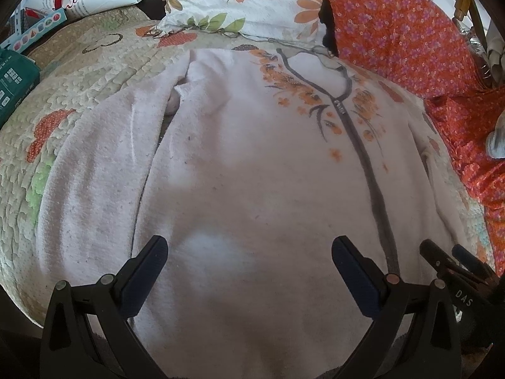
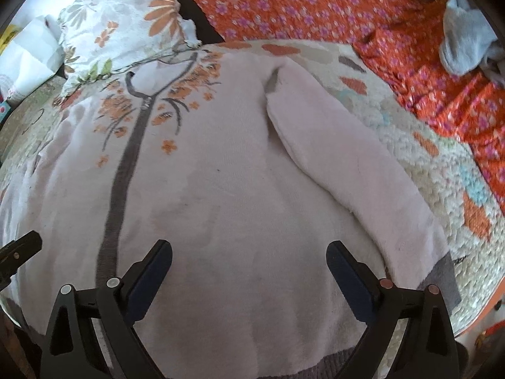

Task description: Fold small clothes

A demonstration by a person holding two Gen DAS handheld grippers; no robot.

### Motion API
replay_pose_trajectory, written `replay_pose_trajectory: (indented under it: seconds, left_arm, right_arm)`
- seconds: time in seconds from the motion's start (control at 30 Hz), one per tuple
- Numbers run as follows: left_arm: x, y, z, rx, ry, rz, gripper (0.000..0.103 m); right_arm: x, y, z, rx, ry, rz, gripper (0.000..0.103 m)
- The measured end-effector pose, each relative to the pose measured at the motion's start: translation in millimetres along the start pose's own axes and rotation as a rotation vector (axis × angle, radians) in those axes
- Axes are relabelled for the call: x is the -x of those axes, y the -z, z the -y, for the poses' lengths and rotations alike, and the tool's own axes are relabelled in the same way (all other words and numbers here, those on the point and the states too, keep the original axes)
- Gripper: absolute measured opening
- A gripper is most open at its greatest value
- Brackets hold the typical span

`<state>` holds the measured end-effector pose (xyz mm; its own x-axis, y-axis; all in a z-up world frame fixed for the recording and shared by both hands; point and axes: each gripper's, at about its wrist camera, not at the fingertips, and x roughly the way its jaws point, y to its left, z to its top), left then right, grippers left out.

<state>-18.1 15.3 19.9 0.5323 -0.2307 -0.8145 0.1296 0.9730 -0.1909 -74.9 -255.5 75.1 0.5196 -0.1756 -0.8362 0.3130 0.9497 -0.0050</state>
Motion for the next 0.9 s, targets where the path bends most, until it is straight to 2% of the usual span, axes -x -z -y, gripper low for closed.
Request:
replay_pose_trajectory:
  seconds: [0.2,0.43,0.9]
  left_arm:
    - [0.2,-0.5,-2.1,0.004,0.006,-0.003,0.103]
    - [0.0,-0.2,-2.2,0.002,0.004,-0.001,0.103]
    - [-1.7,3.6,-1.4,-0.006,0.007,-0.012,0.103]
  right_arm:
    - [-1.9,0.6,-7.2,0.025,0.001,-0.025,0.1]
    - [-1.6,2.9,-9.7,0.048,0.041,-0.009,0.1]
    - [-3.3,6.4,-10.7,0.05,0.032,-0.02,0.1]
